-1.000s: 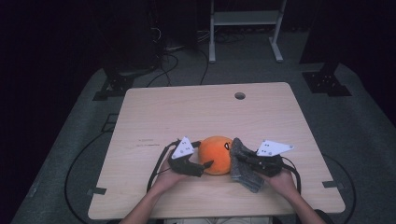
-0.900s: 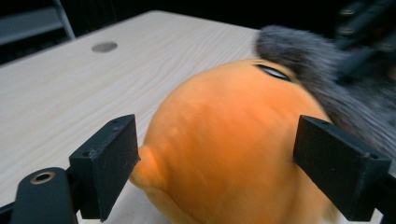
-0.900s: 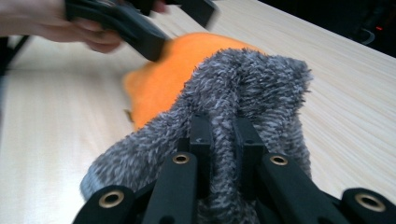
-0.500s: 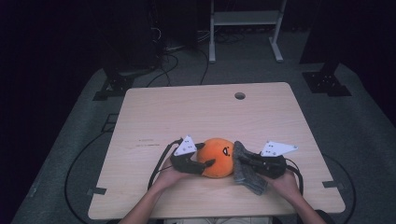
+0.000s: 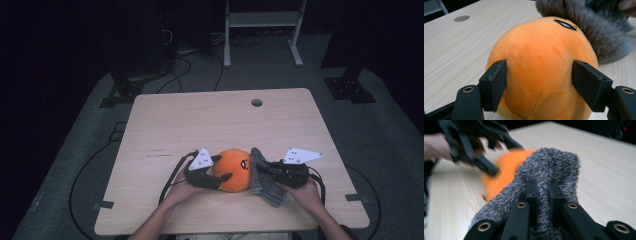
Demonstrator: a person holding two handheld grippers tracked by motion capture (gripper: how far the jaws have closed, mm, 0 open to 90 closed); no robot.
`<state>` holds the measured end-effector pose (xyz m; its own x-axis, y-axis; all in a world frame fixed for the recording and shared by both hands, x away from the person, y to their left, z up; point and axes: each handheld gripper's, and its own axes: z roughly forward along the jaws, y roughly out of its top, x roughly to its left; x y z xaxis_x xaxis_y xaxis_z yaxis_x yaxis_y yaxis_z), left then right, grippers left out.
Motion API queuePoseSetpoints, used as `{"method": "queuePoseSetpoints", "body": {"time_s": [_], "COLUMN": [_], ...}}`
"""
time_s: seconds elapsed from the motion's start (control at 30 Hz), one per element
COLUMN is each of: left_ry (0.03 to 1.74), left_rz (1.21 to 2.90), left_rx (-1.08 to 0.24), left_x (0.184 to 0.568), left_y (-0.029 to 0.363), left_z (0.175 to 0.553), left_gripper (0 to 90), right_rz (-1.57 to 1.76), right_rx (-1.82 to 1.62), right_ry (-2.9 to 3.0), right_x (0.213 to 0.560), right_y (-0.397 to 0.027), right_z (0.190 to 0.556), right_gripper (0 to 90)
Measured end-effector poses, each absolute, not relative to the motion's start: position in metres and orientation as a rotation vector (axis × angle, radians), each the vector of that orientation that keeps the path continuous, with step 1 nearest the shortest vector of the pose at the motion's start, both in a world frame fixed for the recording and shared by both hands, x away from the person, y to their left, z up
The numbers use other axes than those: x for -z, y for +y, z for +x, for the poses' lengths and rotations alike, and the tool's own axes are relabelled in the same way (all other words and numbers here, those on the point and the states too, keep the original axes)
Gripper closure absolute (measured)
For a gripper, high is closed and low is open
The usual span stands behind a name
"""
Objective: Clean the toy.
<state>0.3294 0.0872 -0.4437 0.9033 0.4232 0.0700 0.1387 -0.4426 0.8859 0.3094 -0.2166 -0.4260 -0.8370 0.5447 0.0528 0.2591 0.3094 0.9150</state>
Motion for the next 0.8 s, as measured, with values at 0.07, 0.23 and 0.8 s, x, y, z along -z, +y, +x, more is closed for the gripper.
{"method": "queuePoseSetpoints", "body": {"time_s": [0.07, 0.23, 0.8], "left_ry": [0.391, 0.4, 0.366], "left_rz": [2.037, 2.026, 2.031], "left_rx": [-0.367, -0.355, -0.347], "left_x": [0.443, 0.444, 0.444], "left_y": [0.085, 0.087, 0.084], "left_z": [0.327, 0.328, 0.324], "left_gripper": [28.9, 28.9, 28.8], "right_rz": [0.686, 0.681, 0.696], "right_rx": [-1.514, -1.416, -1.483], "right_ry": [2.323, 2.384, 2.349], "right_x": [0.421, 0.426, 0.426], "right_y": [-0.206, -0.206, -0.201], "right_z": [0.31, 0.311, 0.318], "right_gripper": [81.2, 80.5, 80.8]}}
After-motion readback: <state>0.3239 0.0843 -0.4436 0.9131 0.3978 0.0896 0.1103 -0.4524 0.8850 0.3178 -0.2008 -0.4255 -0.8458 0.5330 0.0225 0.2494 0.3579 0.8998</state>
